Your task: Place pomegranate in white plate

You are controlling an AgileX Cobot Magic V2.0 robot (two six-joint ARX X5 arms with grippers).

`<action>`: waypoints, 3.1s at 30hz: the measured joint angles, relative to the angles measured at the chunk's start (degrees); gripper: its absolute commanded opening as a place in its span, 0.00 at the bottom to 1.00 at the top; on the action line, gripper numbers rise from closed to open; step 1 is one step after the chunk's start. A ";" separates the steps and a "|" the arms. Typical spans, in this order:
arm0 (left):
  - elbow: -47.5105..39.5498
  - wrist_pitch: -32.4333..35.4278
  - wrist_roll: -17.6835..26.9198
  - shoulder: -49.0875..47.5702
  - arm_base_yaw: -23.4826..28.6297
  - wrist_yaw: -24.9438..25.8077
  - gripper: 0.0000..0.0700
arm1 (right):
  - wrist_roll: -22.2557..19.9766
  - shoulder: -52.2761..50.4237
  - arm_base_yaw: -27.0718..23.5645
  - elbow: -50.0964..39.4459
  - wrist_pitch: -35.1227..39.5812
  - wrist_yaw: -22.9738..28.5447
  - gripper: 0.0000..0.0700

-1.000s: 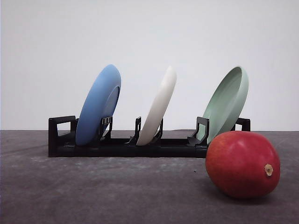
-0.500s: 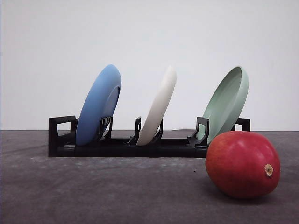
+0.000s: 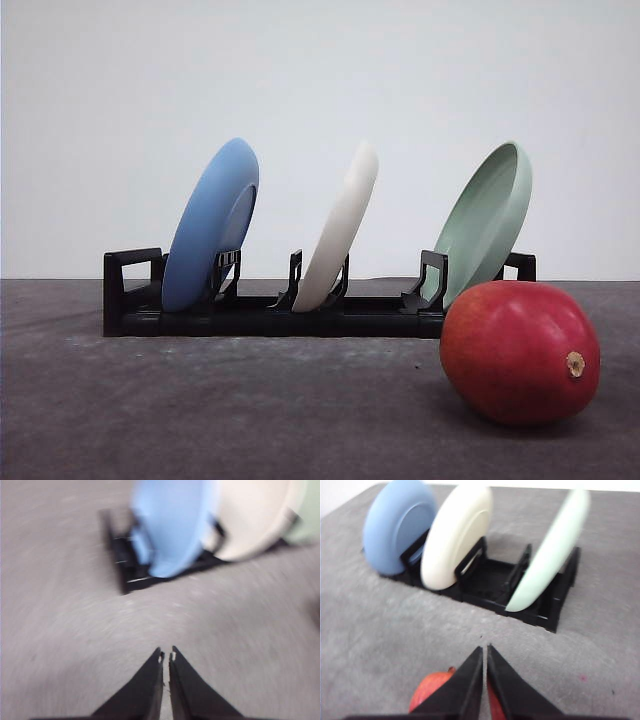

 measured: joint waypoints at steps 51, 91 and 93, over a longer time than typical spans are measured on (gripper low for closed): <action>5.67 61.74 0.00 50.76 -22.09 -4.03 0.61 | -1.84 -0.07 0.08 1.42 0.13 -0.44 0.51; 15.84 59.87 -9.04 66.15 -22.72 -7.71 0.02 | -2.49 -0.07 0.08 1.42 1.37 -0.04 0.51; 16.15 59.69 -10.53 66.15 -22.72 -7.78 0.02 | -2.49 -0.07 0.08 1.42 1.37 -0.04 0.51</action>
